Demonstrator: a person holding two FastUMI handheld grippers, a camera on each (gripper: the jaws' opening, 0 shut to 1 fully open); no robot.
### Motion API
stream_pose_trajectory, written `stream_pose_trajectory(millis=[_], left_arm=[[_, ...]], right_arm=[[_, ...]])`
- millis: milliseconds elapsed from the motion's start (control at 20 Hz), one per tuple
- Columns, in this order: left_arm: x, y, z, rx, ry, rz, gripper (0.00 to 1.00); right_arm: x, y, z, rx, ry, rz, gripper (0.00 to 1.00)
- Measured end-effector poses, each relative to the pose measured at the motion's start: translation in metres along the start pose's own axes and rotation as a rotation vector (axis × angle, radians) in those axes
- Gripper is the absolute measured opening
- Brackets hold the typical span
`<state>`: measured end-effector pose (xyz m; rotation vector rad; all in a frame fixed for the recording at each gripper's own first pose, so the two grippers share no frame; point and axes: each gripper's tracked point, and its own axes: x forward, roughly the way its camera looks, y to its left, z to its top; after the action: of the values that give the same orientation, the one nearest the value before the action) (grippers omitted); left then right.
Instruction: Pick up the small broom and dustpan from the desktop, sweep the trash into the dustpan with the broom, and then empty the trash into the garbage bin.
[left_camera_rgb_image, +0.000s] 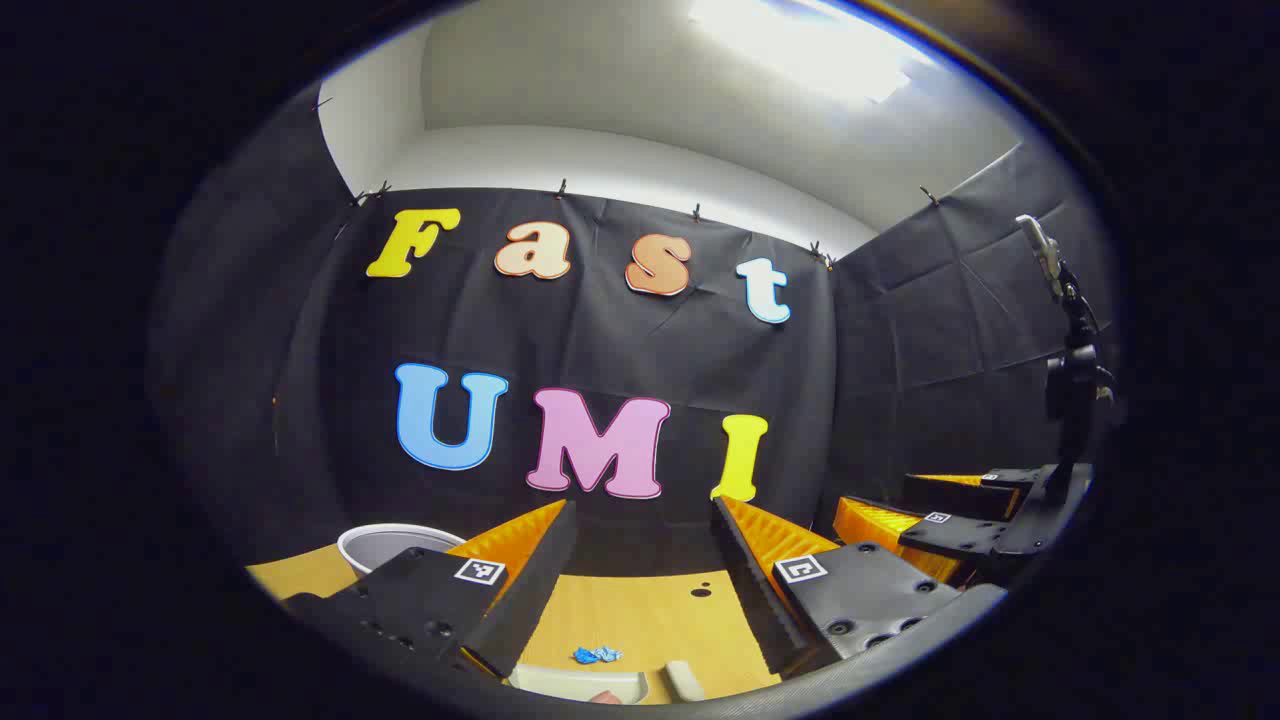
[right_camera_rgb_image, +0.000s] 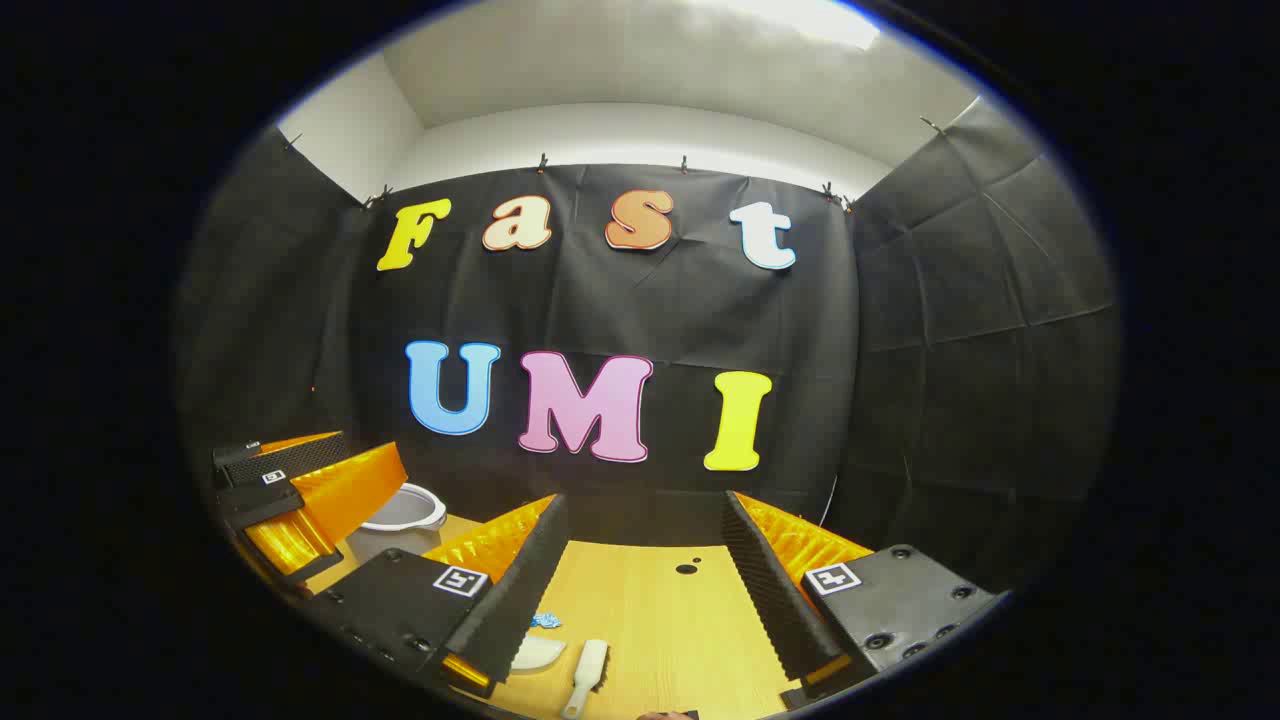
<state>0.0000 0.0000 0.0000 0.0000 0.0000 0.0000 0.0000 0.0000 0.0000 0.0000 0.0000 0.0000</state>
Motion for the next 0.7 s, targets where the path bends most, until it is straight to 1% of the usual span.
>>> stream_pose_trajectory(millis=[50, 100, 150, 350, 550, 600, 700], left_arm=[[-0.001, 0.002, 0.003, 0.011, -0.008, 0.002, 0.81], [-0.002, 0.001, 0.005, 0.016, -0.014, 0.001, 0.81], [-0.002, 0.003, 0.007, 0.013, -0.021, 0.006, 0.8], [-0.005, 0.004, 0.01, -0.008, -0.035, 0.016, 0.8], [-0.01, 0.002, 0.013, 0.011, -0.04, 0.014, 0.81], [-0.011, 0.002, 0.013, 0.012, -0.046, 0.014, 0.8], [-0.012, 0.002, 0.016, -0.005, -0.053, 0.012, 0.8]], right_arm=[[0.0, 0.002, 0.0, 0.002, 0.002, 0.003, 0.99], [0.0, 0.005, 0.0, 0.006, 0.003, 0.006, 0.99], [-0.001, 0.005, 0.0, 0.01, 0.001, 0.008, 0.95], [-0.004, 0.012, -0.003, 0.017, 0.006, 0.017, 0.95], [-0.007, 0.013, -0.002, 0.022, 0.004, 0.019, 0.95], [-0.007, 0.013, -0.001, 0.026, 0.003, 0.017, 0.99], [-0.007, 0.012, -0.003, 0.031, 0.005, 0.015, 0.99]])
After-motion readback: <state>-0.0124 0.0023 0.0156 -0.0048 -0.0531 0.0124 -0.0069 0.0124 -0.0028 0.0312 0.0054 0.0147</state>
